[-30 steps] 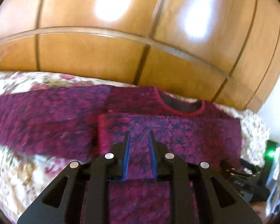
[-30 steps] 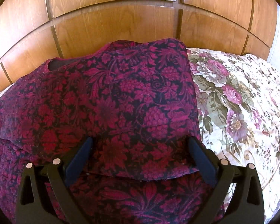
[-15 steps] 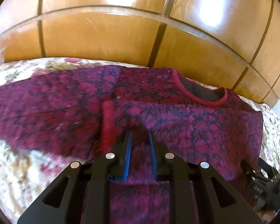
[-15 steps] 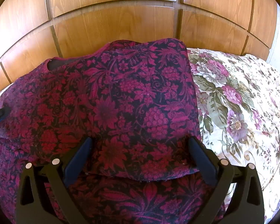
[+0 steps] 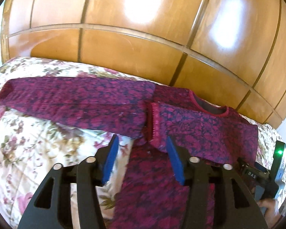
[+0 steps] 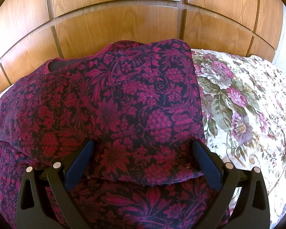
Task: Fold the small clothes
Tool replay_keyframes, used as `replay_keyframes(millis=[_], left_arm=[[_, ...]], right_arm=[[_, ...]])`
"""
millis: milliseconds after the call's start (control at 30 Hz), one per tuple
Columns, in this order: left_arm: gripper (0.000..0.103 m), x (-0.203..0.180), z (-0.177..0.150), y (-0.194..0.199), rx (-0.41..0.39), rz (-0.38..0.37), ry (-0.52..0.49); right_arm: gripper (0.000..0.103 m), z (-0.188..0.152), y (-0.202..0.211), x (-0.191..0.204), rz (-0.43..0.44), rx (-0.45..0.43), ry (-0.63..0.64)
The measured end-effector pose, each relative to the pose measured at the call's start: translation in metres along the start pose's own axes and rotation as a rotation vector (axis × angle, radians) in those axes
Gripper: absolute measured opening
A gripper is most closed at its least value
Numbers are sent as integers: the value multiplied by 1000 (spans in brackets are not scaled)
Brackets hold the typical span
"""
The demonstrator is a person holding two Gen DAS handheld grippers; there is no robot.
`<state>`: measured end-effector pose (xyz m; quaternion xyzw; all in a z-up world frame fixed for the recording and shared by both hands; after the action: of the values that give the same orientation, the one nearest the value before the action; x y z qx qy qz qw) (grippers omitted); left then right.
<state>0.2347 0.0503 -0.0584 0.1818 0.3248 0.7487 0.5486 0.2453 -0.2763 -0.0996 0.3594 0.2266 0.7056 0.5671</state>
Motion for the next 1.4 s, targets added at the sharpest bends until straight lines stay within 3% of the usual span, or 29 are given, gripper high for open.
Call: replay_keyframes(millis=[333,433,600,733,867,1000,1167,1400], left_arm=[[60,34,-3,14,-12,30,34],[70,45,-5,13,-12,38,54],[74,67,-10,2,31,33,100],[74,114,-7,-17,125,-23,245],[74,183,-1,-35,196,-63,490],[74,257,5,-49,159,-15,724],[74,304,12,-73,177,28,841],[63,327,32,-104,199,62,854]], right_arm=[[101,0,0,3,-35,-7,22],[101,-1,1,4,-41,-9,24],[101,-1,1,4,-42,-10,25],[101,-1,1,5,-41,-12,24],[101,-1,2,5,-40,-14,24],[101,-1,2,4,-35,-13,21],[101,-1,2,4,-33,-13,19],[101,-1,2,3,-31,-12,18]])
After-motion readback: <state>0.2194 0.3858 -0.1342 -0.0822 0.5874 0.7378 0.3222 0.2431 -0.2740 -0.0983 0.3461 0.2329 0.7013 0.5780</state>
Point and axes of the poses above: each gripper's, at about its wrist camera, not at the fingertips, and y roughly against the way its jaws point, x to its left, z to its top, the point moved 1 cm from there along -y, roughly the way its jaws point, and after that the axes turned 15 degrees about z, right-handed, at the moved point
